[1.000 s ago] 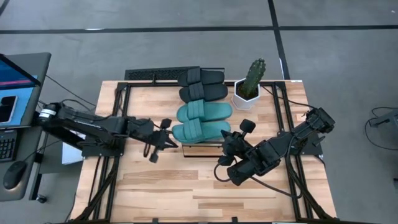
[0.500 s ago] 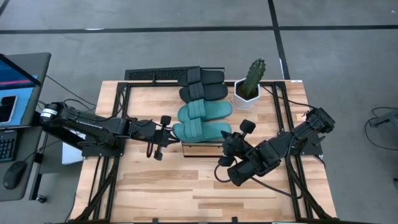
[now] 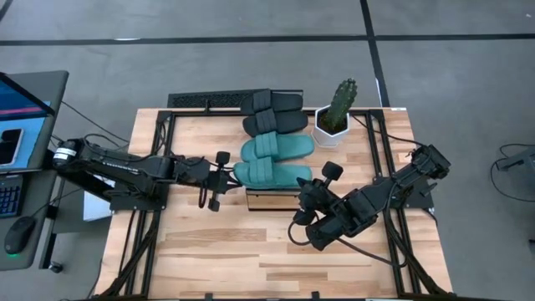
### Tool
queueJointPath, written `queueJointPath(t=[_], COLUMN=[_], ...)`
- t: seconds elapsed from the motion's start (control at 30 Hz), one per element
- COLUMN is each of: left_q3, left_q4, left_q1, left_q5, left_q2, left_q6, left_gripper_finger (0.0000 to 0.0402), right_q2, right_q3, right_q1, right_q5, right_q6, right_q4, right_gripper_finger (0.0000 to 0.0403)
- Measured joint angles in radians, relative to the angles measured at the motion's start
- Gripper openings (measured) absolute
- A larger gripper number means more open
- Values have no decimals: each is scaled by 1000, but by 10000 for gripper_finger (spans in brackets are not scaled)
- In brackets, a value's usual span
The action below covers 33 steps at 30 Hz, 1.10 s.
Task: Pick and place slides into the shelf
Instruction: Adjust the black and green slippers
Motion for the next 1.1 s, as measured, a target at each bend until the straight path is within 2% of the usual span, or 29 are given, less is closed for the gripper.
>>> queueJointPath(t=[0.37,0.6,0.87,1.1], left_q3=[0,0,43,46], left_q4=[5,48,75,109], left_q1=[-17,-81,-162,-213], left_q5=[86,147,129,28], left_q2=[1,-2,-12,-11], left_q6=[-93,-151,-191,-216], left_gripper_finger=[0,0,0,0], right_q2=[35,104,136,181], right_q3=[-3,3,-2,1], right_q1=[0,-20,-56,-98], right_q5=[-103,-134,-211,-276], right_q6=[-13,-128,-230,-255], right_q4=[103,304,454,533], right_gripper_finger=[0,0,0,0])
